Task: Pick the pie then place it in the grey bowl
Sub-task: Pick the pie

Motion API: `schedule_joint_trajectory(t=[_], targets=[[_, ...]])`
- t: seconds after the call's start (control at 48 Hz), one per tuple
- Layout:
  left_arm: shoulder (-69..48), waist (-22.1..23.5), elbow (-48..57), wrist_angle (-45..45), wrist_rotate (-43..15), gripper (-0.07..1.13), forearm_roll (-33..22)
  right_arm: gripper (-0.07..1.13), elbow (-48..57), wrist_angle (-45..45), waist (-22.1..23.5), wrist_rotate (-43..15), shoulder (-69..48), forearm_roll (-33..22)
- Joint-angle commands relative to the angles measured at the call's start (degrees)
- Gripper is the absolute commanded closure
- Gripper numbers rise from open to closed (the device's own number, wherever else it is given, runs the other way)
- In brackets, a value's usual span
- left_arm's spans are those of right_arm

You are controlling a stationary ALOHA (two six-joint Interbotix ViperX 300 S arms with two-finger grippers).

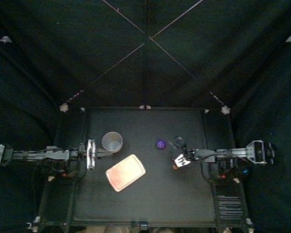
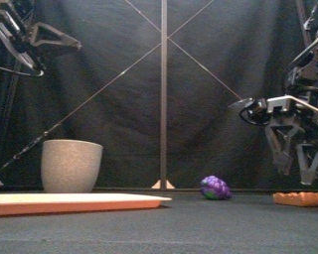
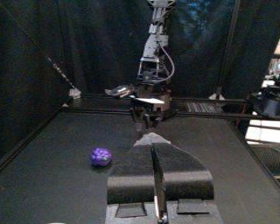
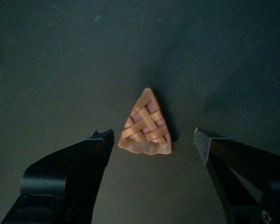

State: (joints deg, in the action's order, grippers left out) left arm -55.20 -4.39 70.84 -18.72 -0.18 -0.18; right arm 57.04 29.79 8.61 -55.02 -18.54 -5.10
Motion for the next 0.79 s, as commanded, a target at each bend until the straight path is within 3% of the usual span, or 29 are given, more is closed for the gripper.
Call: schedule_joint_trajectory(t=[0.021,0.25,0.562,0.646,0.792], targets=[[0.35,-0.18,-0.70,-0.53,-0.09,1.04,0.00,0.01,-1.23,-0.88,-1.41,-1.67,1.23,-2.11],[0.35,-0.26,-0.26,-0.53,-0.09,1.04,0.00,0.01,-1.67,-4.31,-2.11,-1.67,5.19,-1.32],[0.35,-0.26,0.18,-0.44,-0.09,1.04,0.00,0.04,-3.78,-2.29,-2.29,-1.67,9.76,-1.05],[0.26,-0.18,0.18,-0.26,-0.09,1.04,0.00,0.09,-4.57,-0.53,-2.64,-1.67,9.76,-1.14],[0.26,-0.18,0.53,-0.26,-0.09,1.04,0.00,0.29,-5.10,1.76,-3.25,-1.67,9.76,-1.05]])
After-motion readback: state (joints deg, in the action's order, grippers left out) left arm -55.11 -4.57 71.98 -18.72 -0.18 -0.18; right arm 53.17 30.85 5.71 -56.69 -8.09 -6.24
